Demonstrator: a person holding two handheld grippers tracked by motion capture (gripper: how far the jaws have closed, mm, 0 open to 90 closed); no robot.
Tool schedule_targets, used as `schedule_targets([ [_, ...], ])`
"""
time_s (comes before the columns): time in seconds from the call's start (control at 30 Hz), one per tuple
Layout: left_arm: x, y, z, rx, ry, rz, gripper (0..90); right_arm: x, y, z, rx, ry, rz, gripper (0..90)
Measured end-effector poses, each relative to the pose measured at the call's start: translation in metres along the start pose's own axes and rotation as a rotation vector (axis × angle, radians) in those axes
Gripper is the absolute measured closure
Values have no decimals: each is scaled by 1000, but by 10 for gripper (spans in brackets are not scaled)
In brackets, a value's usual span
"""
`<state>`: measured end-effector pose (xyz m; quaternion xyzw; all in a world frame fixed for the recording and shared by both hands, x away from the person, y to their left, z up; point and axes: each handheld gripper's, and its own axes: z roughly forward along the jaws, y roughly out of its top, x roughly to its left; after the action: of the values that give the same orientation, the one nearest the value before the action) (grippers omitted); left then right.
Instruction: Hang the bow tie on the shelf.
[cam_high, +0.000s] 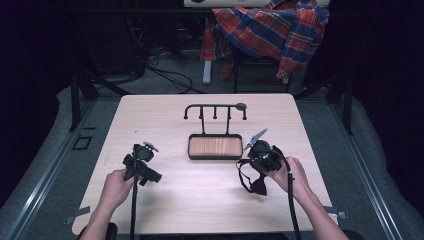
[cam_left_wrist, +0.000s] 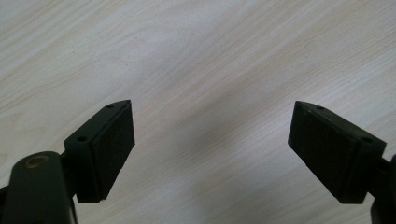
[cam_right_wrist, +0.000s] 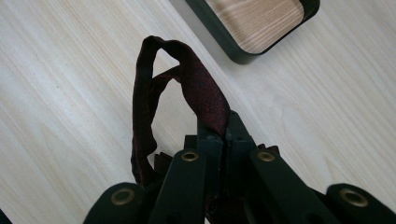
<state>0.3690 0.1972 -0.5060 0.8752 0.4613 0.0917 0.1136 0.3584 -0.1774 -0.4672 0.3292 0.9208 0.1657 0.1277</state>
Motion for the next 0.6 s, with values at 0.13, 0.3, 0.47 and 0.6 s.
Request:
schedule_targets([
  [0.13, -1, 0, 0, 1, 0, 3, 146, -3, 2, 0, -4, -6, 13, 885],
  [0.3, 0, 0, 1, 0, 0, -3, 146, -7, 5, 0, -2, -9, 22, 885],
  [0.47, 0, 0, 0, -1, -4, -4, 146, -11, 9, -2, -7, -16, 31, 884],
  [0.6, 0, -1, 0, 0, -5, -4, 146, -14, 12, -2, -26, -15, 49, 884],
])
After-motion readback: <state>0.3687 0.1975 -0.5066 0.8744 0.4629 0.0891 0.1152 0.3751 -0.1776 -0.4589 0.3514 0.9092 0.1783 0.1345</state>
